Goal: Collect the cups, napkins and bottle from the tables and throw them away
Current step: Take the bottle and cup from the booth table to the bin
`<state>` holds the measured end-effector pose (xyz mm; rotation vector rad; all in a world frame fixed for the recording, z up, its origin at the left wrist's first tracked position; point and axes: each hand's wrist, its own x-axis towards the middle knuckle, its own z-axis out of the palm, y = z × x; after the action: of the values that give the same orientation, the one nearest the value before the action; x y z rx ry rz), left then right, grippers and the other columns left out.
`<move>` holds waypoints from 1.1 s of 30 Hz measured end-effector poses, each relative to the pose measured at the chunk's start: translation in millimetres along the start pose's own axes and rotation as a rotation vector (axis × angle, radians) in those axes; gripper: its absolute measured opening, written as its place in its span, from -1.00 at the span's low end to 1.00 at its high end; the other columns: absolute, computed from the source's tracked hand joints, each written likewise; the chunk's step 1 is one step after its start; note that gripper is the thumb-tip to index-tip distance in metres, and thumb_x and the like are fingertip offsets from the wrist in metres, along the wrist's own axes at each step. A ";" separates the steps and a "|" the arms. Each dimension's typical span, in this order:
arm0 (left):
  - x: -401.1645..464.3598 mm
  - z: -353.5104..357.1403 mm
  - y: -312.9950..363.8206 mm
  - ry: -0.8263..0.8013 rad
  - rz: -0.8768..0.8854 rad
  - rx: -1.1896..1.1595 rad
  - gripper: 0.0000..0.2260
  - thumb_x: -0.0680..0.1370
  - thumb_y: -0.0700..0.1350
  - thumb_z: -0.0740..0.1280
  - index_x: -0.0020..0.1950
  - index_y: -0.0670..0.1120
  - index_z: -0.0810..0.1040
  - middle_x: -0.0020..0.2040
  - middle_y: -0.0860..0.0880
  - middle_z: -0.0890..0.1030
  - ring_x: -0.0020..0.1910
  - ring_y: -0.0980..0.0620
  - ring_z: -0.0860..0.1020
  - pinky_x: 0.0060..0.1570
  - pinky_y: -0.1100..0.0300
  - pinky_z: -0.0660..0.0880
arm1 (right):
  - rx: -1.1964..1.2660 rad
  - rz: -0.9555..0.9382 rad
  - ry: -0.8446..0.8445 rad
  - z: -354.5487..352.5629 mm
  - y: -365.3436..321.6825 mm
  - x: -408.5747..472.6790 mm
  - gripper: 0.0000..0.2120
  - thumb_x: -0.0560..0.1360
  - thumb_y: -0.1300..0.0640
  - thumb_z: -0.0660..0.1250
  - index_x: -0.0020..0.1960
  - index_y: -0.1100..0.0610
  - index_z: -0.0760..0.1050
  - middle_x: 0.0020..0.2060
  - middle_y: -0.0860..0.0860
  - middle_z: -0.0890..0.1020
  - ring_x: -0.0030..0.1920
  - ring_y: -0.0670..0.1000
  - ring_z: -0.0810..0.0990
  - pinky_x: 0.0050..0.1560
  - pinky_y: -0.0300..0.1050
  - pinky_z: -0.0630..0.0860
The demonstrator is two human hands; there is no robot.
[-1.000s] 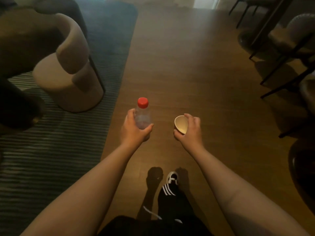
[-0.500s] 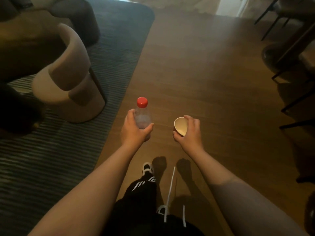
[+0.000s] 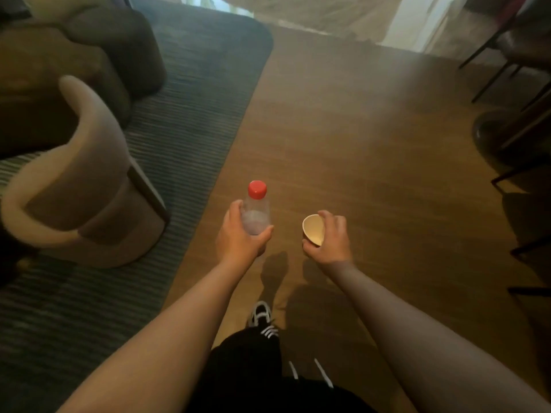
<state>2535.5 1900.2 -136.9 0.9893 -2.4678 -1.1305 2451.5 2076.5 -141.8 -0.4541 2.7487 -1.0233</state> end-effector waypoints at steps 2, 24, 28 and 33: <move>43.5 6.8 16.7 -0.006 0.009 -0.007 -0.32 0.34 0.15 0.50 0.35 0.08 0.26 0.24 0.01 0.45 0.14 -0.01 0.49 -0.02 0.04 0.51 | 0.002 -0.003 0.023 -7.6 -5.8 46.6 -0.37 0.31 0.11 0.49 0.33 0.10 0.34 0.16 0.11 0.37 0.10 0.14 0.48 0.12 -0.09 0.41; 445.9 234.1 256.0 -0.077 0.113 -0.145 -0.35 0.34 0.07 0.52 0.32 0.05 0.28 0.20 -0.03 0.43 0.10 0.01 0.46 -0.04 0.11 0.47 | 0.061 0.049 0.126 -130.1 84.5 525.1 -0.36 0.33 0.05 0.48 0.34 0.03 0.32 0.21 0.07 0.35 0.10 0.10 0.49 0.02 -0.21 0.34; 504.1 270.1 299.2 -0.071 0.119 -0.151 -0.34 0.32 0.12 0.51 0.30 0.11 0.26 0.19 0.01 0.44 0.05 0.07 0.45 -0.09 0.15 0.43 | 0.059 0.062 0.136 -160.9 99.3 599.0 -0.36 0.33 0.05 0.48 0.35 0.02 0.32 0.22 0.07 0.34 0.10 0.10 0.48 0.02 -0.22 0.33; 564.0 300.7 327.3 -0.072 0.104 -0.115 -0.35 0.31 0.18 0.48 0.28 0.16 0.24 0.16 0.05 0.43 0.02 0.05 0.47 -0.20 0.18 0.43 | 0.058 0.060 0.136 -176.6 110.2 671.9 -0.37 0.34 0.05 0.48 0.34 0.02 0.32 0.20 0.05 0.35 0.05 0.06 0.48 -0.02 -0.21 0.36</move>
<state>1819.7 1845.5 -122.5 0.7919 -2.4461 -1.2784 1749.8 2033.8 -119.4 -0.3015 2.8216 -1.1560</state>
